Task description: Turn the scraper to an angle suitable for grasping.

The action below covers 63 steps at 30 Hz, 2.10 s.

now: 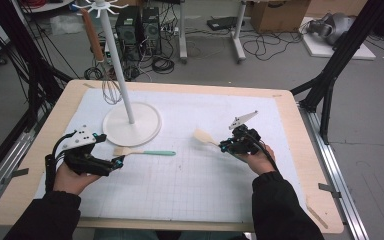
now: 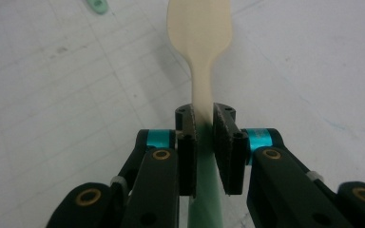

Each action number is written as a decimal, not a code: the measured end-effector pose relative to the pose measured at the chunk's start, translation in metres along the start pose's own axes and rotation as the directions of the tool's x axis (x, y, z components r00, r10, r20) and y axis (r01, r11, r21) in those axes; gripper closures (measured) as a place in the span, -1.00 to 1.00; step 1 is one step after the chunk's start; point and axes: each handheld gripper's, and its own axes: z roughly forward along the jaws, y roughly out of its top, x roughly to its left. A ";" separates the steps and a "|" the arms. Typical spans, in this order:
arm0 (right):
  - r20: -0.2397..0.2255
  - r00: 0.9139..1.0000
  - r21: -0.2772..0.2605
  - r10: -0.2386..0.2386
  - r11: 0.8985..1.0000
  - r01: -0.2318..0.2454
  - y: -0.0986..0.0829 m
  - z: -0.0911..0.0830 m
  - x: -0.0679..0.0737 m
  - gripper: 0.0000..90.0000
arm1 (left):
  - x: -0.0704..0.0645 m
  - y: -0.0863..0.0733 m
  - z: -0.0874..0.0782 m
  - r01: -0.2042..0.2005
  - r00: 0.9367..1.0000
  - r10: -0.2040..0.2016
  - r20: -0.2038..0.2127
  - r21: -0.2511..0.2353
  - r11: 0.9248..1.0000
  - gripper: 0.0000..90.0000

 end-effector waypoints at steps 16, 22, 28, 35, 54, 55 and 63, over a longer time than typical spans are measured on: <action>-0.112 0.989 -0.038 -0.095 0.995 0.091 0.030 -0.024 0.023 0.79 | -0.007 0.014 0.009 -0.048 0.997 0.047 0.056 0.021 0.999 -0.92; -0.146 0.979 -0.053 -0.139 0.990 0.133 0.041 -0.032 0.034 0.79 | -0.011 0.022 0.013 -0.071 0.994 0.068 0.081 0.031 0.997 -0.86; -0.166 0.969 -0.066 -0.182 0.983 0.173 0.050 -0.034 0.044 0.79 | -0.014 0.030 0.016 -0.092 0.992 0.089 0.092 0.038 0.995 -0.84; -0.197 0.955 -0.073 -0.223 0.974 0.213 0.063 -0.030 0.055 0.79 | -0.018 0.035 0.019 -0.103 0.989 0.097 0.109 0.045 0.994 -0.84; -0.262 0.908 -0.061 -0.326 0.945 0.322 0.091 -0.009 0.086 0.79 | -0.030 0.050 0.024 -0.149 0.971 0.135 0.196 0.057 0.987 -0.60; -0.263 0.907 -0.062 -0.329 0.944 0.325 0.092 -0.008 0.087 0.79 | -0.031 0.051 0.025 -0.153 0.970 0.139 0.200 0.057 0.987 -0.59; -0.292 0.885 -0.061 -0.363 0.930 0.361 0.102 0.005 0.098 0.79 | -0.039 0.062 0.032 -0.202 0.946 0.177 0.272 0.067 0.977 -0.40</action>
